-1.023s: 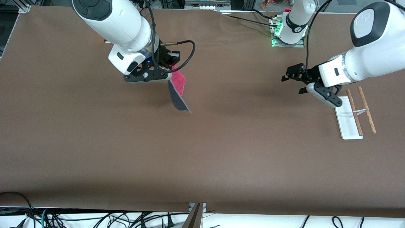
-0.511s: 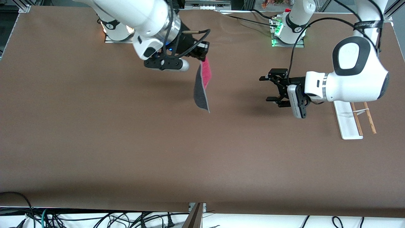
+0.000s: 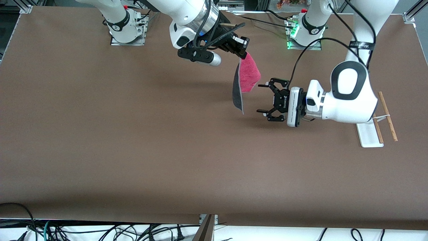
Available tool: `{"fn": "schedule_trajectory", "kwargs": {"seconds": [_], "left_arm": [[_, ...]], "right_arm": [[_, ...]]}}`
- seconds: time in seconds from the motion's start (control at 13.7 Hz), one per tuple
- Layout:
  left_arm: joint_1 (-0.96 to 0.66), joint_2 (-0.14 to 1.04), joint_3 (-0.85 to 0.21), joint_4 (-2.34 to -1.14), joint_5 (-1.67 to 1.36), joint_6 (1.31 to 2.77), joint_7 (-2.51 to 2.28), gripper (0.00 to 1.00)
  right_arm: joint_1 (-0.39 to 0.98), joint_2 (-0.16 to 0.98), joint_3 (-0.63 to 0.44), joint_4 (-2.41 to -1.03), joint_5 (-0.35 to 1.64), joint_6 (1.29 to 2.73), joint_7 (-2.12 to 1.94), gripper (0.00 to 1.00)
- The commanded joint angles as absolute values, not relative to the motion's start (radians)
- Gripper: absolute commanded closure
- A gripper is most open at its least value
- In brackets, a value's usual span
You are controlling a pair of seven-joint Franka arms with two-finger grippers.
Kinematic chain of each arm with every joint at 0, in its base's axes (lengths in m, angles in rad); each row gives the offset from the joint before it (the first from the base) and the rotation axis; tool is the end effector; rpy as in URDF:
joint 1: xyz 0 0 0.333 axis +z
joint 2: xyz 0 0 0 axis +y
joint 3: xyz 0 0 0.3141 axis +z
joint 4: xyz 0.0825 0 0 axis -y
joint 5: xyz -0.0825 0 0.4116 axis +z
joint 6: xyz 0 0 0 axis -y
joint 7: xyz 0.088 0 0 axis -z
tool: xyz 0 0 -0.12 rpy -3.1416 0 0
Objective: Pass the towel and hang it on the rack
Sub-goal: 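Carry the towel toward the left gripper while the left gripper approaches it, then grasp the hanging towel with the left gripper and open the right gripper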
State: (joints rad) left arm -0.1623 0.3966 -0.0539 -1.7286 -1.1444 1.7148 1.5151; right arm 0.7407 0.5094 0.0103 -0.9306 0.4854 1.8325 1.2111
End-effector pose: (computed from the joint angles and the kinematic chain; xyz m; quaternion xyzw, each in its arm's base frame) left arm 0.6214 -0.2322 0.3544 0.6707 -0.5025 0.1762 0.5163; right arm 0.5191 0.5406 0.6362 -0.9225 0.2333 0.0958 0.2920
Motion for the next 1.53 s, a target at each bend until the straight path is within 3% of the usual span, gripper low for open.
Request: {"fn": "schedule_trajectory", "kwargs": {"seconds": [0.0,0.44,0.95,1.02,1.1,1.24,1.46], "left_arm": [[-0.167,0.501,-0.048,-1.591,-1.199,1.697,1.655,0.00],[-0.192,0.595,-0.048,-1.483,-1.321,1.695,1.675,0.00],[-0.206,0.606,-0.089,-1.494,-1.394,1.629,1.816,0.02],[-0.206,0.606,-0.089,-1.496,-1.394,1.612,1.841,0.13],[-0.207,0.604,-0.089,-1.496,-1.393,1.608,1.892,0.50],[-0.199,0.606,-0.089,-1.500,-1.393,1.602,1.940,0.98],[-0.193,0.604,-0.089,-1.509,-1.394,1.598,1.942,1.00]], "right_arm": [[0.744,0.512,0.002,-0.916,0.506,1.836,1.229,1.00],[0.744,0.511,0.000,-0.916,0.506,1.835,1.229,1.00],[0.755,0.509,-0.006,-0.916,0.506,1.836,1.229,1.00],[0.755,0.508,-0.006,-0.916,0.506,1.836,1.229,1.00],[0.755,0.508,-0.006,-0.916,0.506,1.836,1.229,1.00],[0.755,0.508,-0.006,-0.916,0.506,1.835,1.229,1.00],[0.755,0.508,-0.006,-0.916,0.506,1.836,1.229,1.00]]}}
